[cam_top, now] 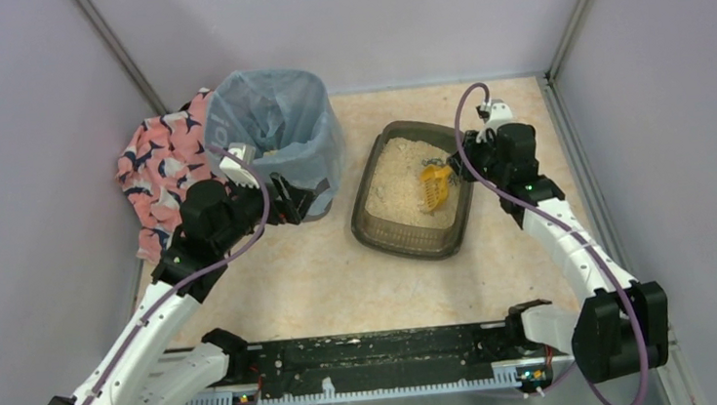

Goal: Clean the litter box

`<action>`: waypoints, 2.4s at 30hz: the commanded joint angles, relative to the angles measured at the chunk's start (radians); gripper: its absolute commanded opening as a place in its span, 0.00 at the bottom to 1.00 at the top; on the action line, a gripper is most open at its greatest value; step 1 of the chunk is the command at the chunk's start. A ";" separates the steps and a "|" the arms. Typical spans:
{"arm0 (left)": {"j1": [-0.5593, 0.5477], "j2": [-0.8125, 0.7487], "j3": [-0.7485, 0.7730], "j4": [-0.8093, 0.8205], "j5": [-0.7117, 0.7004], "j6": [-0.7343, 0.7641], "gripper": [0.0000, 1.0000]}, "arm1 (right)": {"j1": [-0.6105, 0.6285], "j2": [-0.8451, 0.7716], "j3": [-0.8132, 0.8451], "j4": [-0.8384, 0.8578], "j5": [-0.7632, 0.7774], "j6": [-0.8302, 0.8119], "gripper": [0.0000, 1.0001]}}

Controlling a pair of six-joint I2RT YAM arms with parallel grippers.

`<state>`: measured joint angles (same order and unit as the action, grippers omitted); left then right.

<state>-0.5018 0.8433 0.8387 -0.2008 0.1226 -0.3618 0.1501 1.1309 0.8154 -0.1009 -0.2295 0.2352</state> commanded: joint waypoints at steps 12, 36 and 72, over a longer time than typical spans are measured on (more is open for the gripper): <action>0.004 -0.006 -0.021 0.038 0.001 0.006 0.99 | 0.012 0.045 0.134 0.074 -0.033 0.036 0.00; 0.003 -0.002 -0.035 0.044 0.005 0.002 0.99 | 0.011 0.302 -0.173 0.501 -0.295 0.387 0.00; 0.004 0.024 -0.027 0.062 0.053 -0.011 0.99 | 0.128 0.262 -0.526 0.925 -0.115 0.811 0.00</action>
<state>-0.5018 0.8696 0.8085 -0.1570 0.1768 -0.3733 0.2489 1.3418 0.2951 0.7979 -0.2913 1.0389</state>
